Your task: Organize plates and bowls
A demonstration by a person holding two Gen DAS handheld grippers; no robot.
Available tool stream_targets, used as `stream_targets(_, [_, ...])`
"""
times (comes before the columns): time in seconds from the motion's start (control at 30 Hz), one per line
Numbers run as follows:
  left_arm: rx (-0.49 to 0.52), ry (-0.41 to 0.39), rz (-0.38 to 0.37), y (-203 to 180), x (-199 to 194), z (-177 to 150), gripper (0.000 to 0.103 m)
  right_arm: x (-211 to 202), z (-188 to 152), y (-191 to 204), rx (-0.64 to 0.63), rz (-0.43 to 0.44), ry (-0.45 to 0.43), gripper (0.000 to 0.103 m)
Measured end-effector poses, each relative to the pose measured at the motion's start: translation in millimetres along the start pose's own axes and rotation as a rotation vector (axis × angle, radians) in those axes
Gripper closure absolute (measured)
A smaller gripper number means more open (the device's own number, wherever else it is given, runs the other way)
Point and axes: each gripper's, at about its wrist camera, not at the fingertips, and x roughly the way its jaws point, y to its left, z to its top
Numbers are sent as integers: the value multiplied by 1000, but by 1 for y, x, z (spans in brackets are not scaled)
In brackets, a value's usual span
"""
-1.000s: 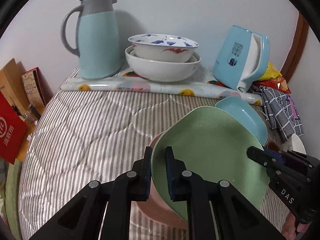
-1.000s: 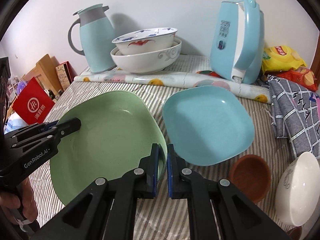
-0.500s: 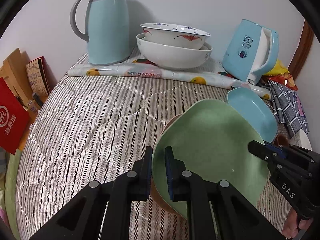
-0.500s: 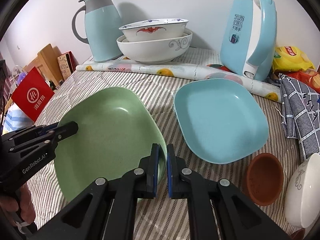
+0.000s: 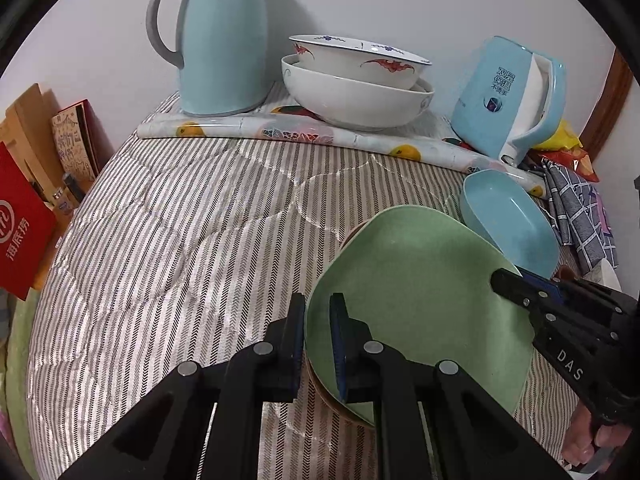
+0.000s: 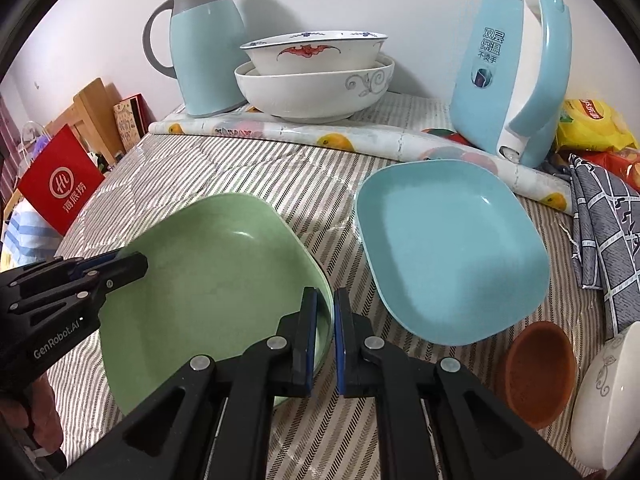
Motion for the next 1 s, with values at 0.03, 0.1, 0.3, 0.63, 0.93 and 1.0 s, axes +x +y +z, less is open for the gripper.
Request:
stream_targets(0.03, [-3, 2, -6, 0, -1, 0, 88, 0, 0, -1, 3, 3, 2, 94])
stream_targets(0.1, [-6, -3, -17, 0, -4, 1, 73, 0, 0, -2, 9, 4, 7, 93])
stream_targets(0.3, [8, -33, -5, -5, -16, 4, 60, -10, 0, -4, 20, 6, -7, 82])
stream_targets(0.63, [18, -60, -12, -22, -32, 9, 59, -46, 3, -19, 41, -23, -67, 63])
stream_targets(0.93, [52, -90, -46, -55, -28, 28, 59, -64, 8, -72, 113, -84, -94, 54])
stream_targets(1.0, [62, -85, -55, -65, -22, 36, 59, -63, 10, -86, 139, -92, -96, 54])
